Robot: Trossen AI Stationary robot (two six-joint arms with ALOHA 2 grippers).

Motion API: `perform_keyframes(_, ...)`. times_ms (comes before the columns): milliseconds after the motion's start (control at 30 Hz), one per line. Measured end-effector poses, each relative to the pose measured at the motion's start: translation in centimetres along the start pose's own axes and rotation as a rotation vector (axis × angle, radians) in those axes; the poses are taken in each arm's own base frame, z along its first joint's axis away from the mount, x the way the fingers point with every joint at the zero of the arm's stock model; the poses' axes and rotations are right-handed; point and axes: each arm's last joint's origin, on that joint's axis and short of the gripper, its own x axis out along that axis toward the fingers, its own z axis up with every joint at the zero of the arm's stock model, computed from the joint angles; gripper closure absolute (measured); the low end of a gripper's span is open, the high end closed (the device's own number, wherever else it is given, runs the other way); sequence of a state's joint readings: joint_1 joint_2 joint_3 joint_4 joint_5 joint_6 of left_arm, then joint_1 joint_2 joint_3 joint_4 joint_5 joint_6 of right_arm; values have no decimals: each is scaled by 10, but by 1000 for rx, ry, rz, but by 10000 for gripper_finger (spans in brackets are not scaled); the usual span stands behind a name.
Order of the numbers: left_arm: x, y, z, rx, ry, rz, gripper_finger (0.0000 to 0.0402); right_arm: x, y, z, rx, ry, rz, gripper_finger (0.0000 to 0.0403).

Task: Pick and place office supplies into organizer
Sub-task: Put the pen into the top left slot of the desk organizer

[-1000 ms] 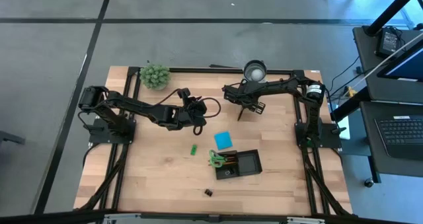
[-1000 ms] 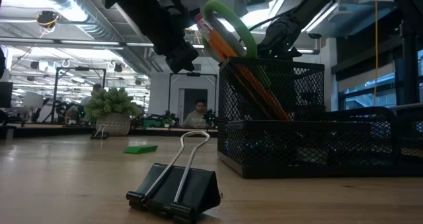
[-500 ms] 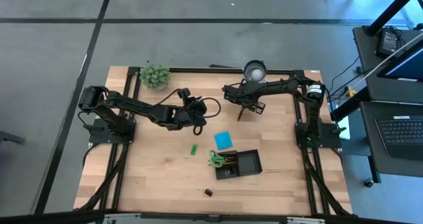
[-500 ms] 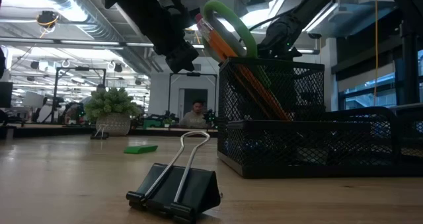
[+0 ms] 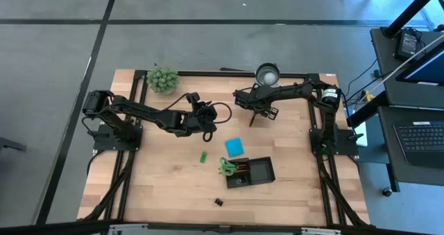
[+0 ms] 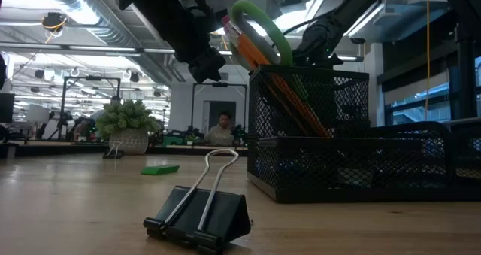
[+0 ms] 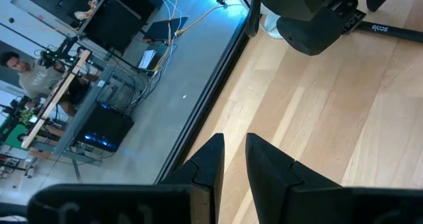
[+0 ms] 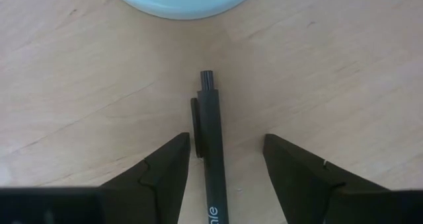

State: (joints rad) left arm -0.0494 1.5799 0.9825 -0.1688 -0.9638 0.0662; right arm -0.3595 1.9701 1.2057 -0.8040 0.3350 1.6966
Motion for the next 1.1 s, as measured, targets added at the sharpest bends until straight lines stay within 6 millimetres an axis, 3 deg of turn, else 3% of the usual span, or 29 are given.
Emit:
perform_keyframes(500,0,0,-1,13,9,-1,343,3,1,7,11,-56,-1,207)
perform_keyframes(867,1,0,-1,12,10,1,343,3,3,6,-45,-26,23,286)
perform_keyframes(1100,5,4,-2,5,22,13,343,0,4,-2,-76,-15,40,297)
